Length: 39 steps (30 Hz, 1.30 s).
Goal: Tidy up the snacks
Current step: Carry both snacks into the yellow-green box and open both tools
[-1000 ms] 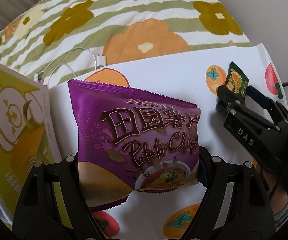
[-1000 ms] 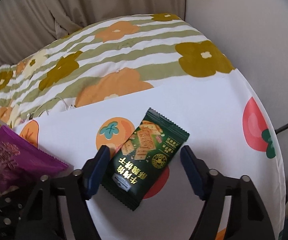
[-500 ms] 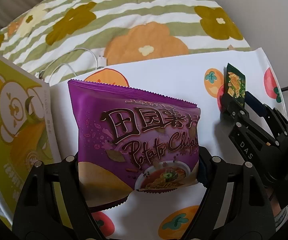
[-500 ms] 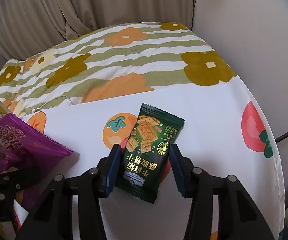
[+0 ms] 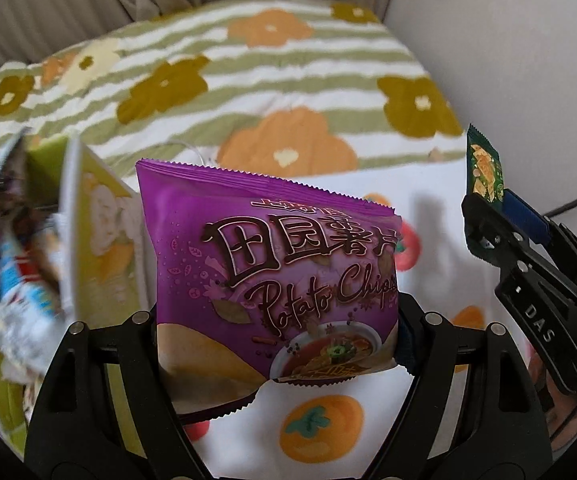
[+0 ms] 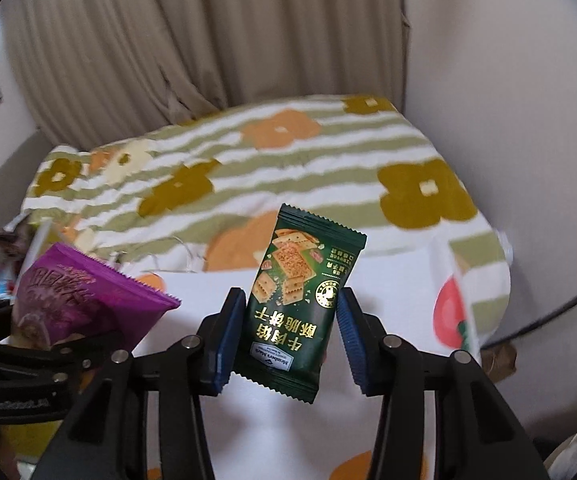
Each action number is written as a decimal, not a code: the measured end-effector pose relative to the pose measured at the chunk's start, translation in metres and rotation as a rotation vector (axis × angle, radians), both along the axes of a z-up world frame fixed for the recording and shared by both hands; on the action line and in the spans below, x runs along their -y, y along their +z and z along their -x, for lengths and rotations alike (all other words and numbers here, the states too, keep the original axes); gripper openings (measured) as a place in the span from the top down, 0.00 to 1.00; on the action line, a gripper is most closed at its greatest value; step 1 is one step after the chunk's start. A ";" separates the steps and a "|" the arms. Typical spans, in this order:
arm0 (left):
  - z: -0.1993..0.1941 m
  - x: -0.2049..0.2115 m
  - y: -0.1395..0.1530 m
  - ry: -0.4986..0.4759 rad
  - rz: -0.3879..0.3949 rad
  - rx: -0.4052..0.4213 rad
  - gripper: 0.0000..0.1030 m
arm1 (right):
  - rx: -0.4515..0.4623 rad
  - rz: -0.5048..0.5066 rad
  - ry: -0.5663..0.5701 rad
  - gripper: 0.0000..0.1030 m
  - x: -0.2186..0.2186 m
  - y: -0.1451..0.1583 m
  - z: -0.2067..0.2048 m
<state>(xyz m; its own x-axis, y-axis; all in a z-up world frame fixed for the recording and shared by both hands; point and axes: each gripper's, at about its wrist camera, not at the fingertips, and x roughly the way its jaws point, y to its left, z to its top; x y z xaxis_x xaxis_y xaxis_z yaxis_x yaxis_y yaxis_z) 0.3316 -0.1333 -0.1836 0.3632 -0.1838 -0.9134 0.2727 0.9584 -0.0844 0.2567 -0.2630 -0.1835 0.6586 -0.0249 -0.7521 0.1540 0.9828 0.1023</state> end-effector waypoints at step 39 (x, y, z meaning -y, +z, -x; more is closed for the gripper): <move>0.088 -0.319 0.052 0.141 0.070 0.094 0.00 | 0.040 -0.093 0.316 0.58 -0.287 0.088 0.064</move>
